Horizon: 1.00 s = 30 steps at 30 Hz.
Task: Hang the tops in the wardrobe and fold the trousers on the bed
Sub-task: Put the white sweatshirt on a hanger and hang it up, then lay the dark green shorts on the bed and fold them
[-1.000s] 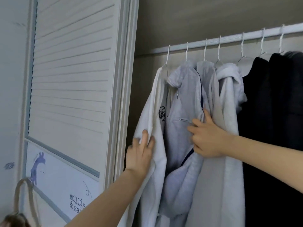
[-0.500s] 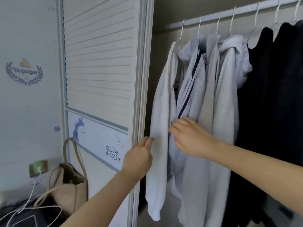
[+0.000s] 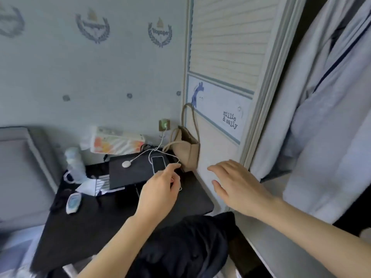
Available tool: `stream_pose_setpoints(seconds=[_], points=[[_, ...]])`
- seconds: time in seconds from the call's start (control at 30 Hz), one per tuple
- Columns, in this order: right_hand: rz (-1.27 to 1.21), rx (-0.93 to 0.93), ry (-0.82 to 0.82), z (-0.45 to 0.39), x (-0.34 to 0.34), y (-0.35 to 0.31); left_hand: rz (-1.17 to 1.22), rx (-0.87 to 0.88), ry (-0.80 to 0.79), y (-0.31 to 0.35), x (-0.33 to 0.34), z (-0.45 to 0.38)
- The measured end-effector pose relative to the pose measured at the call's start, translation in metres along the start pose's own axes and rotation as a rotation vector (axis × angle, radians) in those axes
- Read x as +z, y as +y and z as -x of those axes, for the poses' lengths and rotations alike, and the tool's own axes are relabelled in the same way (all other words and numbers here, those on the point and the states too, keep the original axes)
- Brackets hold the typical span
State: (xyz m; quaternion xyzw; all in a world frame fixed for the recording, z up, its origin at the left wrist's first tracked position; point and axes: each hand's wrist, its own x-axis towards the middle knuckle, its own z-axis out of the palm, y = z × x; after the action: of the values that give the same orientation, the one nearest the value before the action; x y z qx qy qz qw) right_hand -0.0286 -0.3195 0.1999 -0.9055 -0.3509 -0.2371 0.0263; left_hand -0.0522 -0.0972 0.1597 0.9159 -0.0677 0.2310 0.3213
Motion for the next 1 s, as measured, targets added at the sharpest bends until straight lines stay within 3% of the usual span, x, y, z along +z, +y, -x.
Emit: stream_pose_setpoints(seconds=[0.23,0.53,0.83,1.0], points=[[-0.36,-0.209,-0.057,0.031,0.045,-0.104,-0.155,-0.459,0.176,-0.027,-0.041,0.165],[-0.706,-0.551,-0.262,0.14,0.053,-0.256,-0.23,-1.011,0.381,0.033,-0.058,0.429],[-0.809,-0.823,-0.439,0.22,0.024,-0.431,-0.302,-1.381,0.642,0.092,-0.103,0.62],[-0.802,-0.862,-0.53,0.25,0.016,-0.519,-0.303,-1.467,0.639,0.092,-0.142,0.698]])
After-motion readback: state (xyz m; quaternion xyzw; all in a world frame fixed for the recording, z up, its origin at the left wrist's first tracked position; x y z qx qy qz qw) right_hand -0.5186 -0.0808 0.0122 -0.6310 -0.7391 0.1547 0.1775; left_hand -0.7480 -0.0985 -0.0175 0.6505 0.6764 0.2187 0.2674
